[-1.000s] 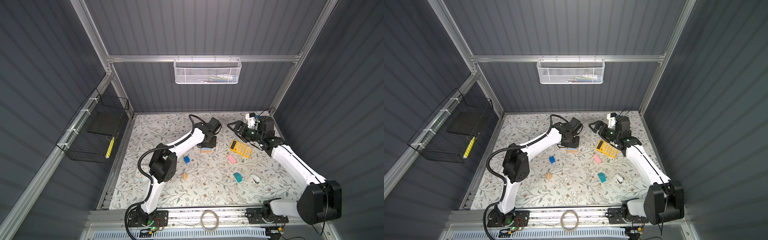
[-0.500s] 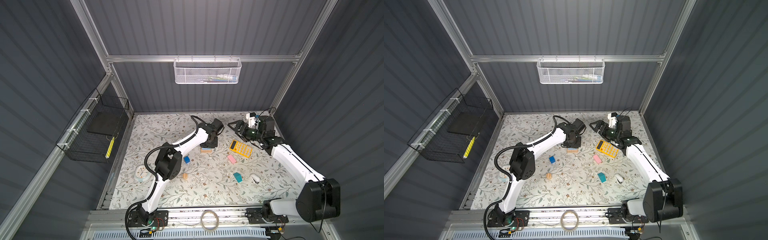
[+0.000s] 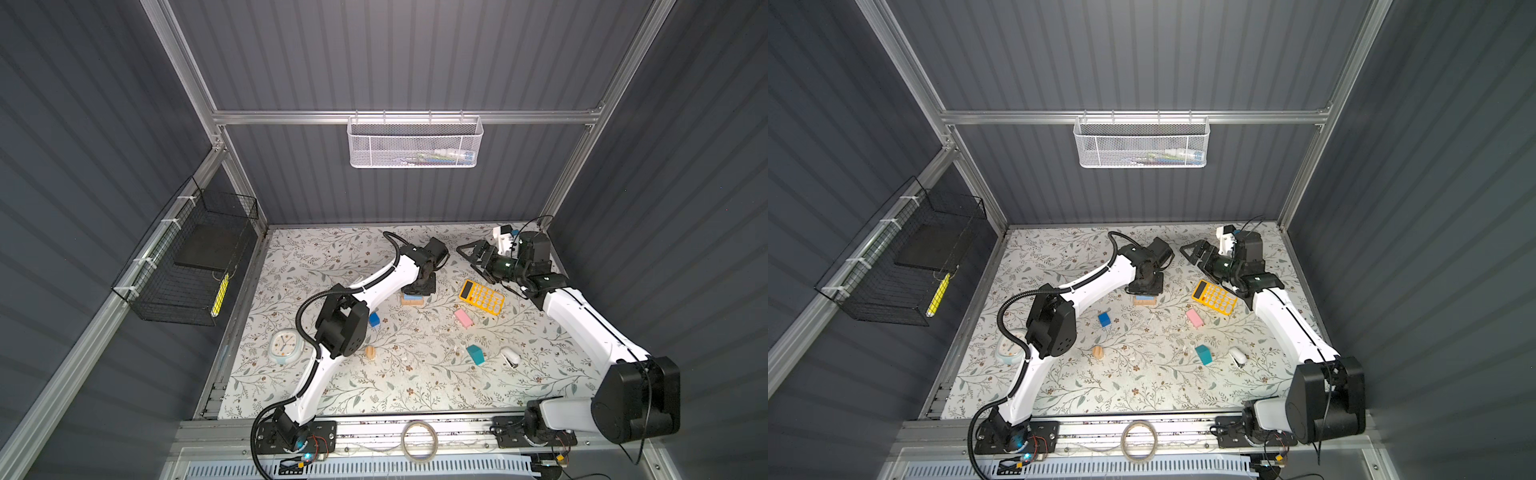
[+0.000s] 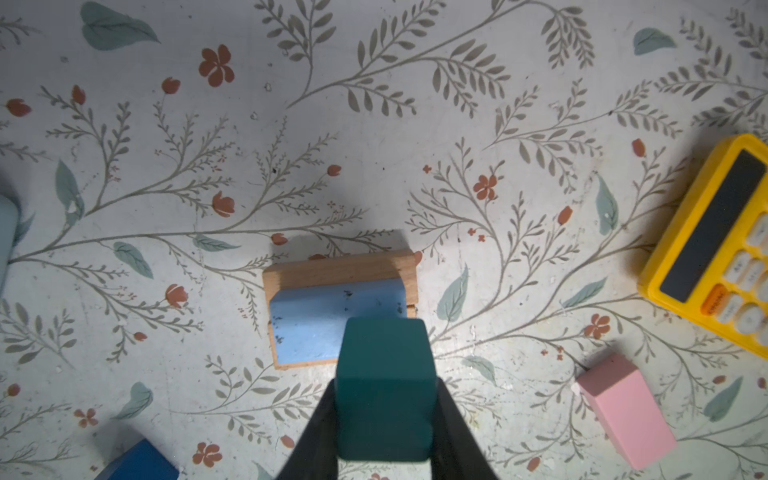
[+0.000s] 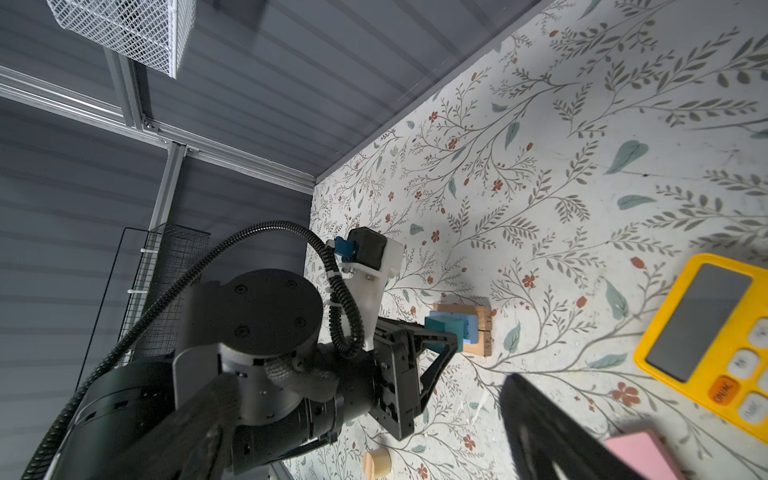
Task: Build the wood block tower
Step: 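Lift the teal cube and carry it above the light blue block, then lower the teal cube onto the light blue block with the left gripper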
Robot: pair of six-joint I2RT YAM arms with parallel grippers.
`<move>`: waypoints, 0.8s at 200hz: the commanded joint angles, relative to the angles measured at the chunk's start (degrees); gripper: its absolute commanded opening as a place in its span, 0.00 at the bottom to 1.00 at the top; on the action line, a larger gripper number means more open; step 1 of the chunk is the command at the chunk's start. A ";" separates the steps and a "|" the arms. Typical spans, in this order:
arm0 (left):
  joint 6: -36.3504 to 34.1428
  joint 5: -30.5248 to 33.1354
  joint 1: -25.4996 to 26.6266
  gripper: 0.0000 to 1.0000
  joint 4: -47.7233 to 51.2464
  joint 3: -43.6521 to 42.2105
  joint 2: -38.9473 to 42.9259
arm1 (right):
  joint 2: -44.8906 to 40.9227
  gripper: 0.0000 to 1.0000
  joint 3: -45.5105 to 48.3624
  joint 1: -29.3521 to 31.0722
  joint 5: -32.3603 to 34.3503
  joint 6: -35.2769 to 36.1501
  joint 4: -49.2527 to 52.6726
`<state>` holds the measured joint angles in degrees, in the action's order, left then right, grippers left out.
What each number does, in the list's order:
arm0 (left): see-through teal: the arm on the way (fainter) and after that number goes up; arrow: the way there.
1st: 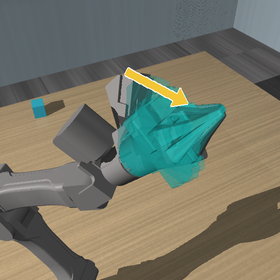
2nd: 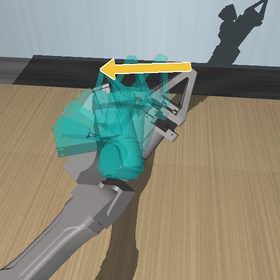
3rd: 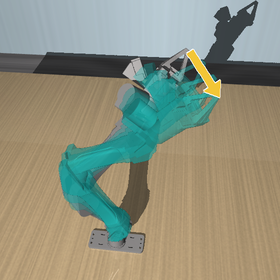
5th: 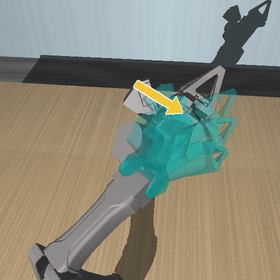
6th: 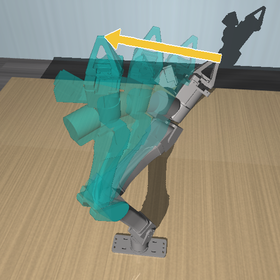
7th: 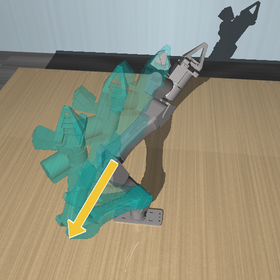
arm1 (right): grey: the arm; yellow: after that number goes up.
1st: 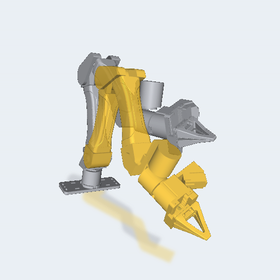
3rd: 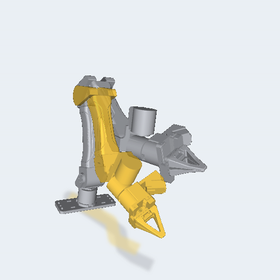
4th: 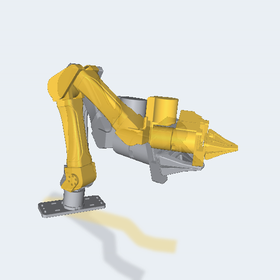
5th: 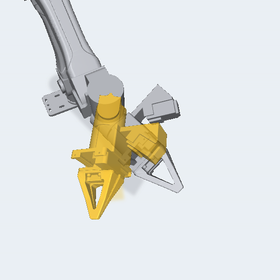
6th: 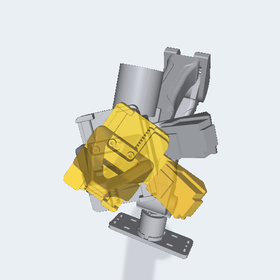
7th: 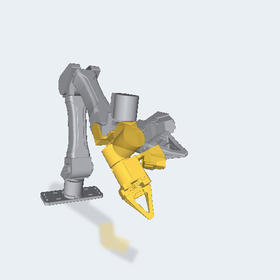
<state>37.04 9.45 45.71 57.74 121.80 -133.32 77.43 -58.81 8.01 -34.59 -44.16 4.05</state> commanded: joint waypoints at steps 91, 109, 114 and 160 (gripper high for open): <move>1.35 1.58 0.25 0.14 2.38 3.53 -2.48 | -1.82 0.99 1.51 -1.07 -0.90 -0.05 -1.07; 1.55 1.58 0.23 0.15 2.38 3.63 -2.69 | -1.83 0.99 1.59 -1.23 -1.02 -0.09 -1.08; 1.63 1.62 0.25 0.15 2.41 3.63 -2.71 | -1.80 0.99 1.59 -1.24 -1.02 -0.11 -1.16; 1.81 1.73 0.25 0.17 2.52 4.23 -3.34 | -1.59 0.99 1.68 -1.33 -1.24 -0.40 -1.51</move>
<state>37.91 10.50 45.71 58.54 123.94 -135.22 76.60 -57.69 7.09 -34.79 -44.56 3.84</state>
